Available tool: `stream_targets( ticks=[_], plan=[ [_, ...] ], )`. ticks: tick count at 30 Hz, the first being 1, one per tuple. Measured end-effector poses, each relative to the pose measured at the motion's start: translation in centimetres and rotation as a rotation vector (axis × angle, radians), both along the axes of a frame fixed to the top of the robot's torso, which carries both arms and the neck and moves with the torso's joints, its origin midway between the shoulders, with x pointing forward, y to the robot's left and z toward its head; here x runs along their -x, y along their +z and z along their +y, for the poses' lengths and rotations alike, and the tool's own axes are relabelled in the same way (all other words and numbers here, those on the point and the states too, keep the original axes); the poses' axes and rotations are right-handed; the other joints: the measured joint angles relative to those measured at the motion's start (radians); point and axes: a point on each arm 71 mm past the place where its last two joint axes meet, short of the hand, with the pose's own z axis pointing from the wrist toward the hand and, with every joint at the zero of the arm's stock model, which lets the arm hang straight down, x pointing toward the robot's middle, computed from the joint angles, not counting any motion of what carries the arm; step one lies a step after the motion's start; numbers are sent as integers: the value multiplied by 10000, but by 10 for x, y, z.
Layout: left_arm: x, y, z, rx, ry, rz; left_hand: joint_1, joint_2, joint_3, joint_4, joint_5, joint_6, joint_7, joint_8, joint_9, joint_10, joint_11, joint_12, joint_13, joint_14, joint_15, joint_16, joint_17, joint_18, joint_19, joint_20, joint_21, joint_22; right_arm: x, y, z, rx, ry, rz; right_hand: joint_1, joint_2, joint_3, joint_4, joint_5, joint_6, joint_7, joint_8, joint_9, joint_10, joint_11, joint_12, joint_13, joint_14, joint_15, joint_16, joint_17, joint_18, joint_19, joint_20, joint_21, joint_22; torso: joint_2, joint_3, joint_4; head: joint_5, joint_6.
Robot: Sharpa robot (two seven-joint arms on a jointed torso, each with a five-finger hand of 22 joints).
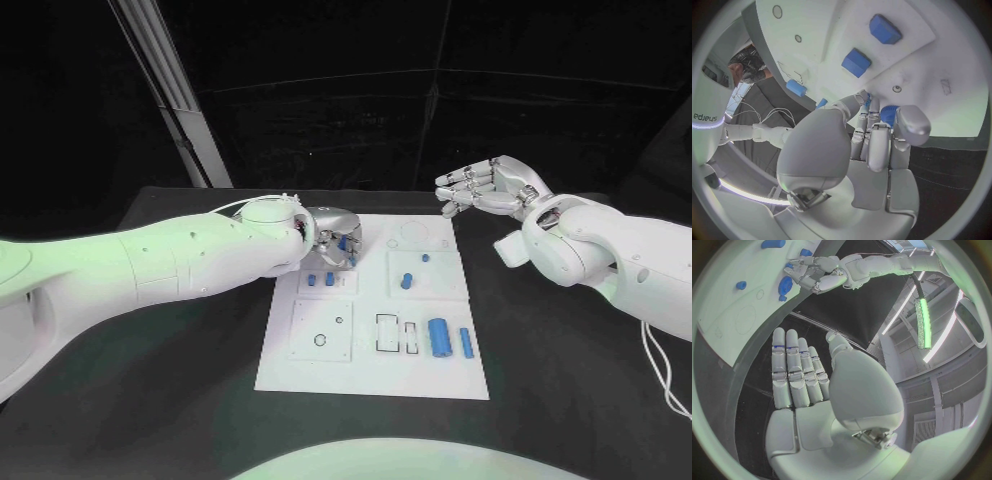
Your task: Assemble the parts on the task board
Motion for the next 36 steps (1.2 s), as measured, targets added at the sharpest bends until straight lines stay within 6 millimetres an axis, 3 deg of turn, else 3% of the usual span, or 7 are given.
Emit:
stream_targets(
  ticks=[16,27,36],
  plan=[
    [3,18,26,1169,481,-420,-105,-105,48,-29,1,71,0,-42,7,160,-19,-89,21,0,1,0,-118,0,-1,0,23,62,0,0,-1,9,-25,-3,0,0,0,0,0,0,0,0,0,-74,1,67,-12,0,0,0,-8,0,0,0,0,-10,3,1,12,33,48],
    [4,18,54,1315,1050,-245,-230,-230,74,-57,-1,197,-55,-60,15,280,-52,-147,42,0,1,-1,-193,0,-1,-1,63,105,-1,0,-2,19,-48,-3,0,0,0,0,0,0,-1,0,0,-74,1,67,-11,0,0,0,-7,0,0,0,0,-9,3,5,15,56,56],
    [4,15,64,1088,1279,227,-378,-280,72,-55,0,265,-57,-111,15,325,-38,-238,64,0,1,-1,-242,0,-1,-1,63,103,-1,-1,-2,20,-50,-1,0,0,0,0,0,0,0,0,0,-73,1,67,-10,0,0,0,-7,0,0,0,0,-8,15,6,-4,73,58]
  ],
)
